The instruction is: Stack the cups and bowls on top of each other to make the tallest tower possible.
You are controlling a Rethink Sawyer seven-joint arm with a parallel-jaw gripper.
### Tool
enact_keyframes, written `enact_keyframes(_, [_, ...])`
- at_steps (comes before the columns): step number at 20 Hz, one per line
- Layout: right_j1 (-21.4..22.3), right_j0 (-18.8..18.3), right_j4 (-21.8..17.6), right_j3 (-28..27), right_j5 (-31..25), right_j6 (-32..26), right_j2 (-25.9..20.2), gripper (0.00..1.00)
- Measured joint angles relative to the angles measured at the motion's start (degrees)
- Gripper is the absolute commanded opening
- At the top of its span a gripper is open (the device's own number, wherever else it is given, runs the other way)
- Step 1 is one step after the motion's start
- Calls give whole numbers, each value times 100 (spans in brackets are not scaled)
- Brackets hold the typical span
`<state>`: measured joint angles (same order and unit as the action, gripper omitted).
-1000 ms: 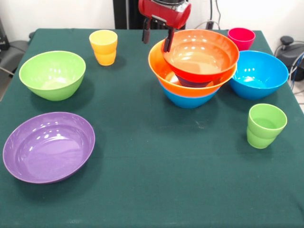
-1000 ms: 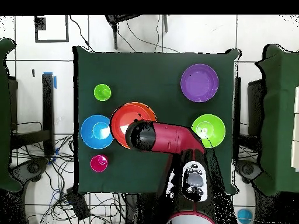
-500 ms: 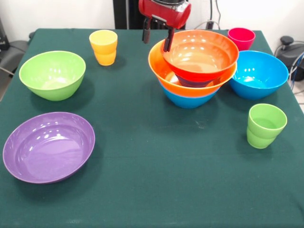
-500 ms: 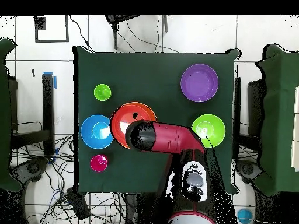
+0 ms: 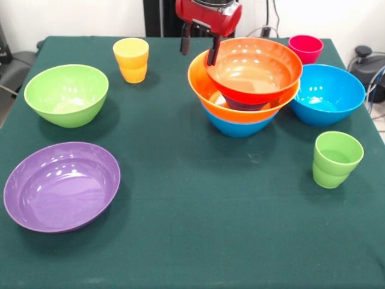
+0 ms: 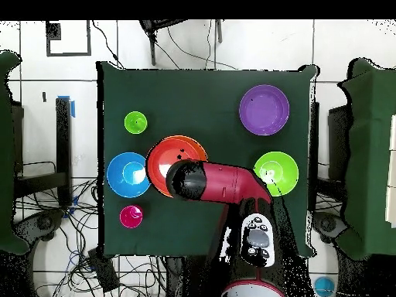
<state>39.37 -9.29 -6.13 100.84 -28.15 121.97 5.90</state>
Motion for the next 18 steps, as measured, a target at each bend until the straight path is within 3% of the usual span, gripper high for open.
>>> enact_keyframes(18, [1, -227, -110, 0, 0, 0, -33, 100])
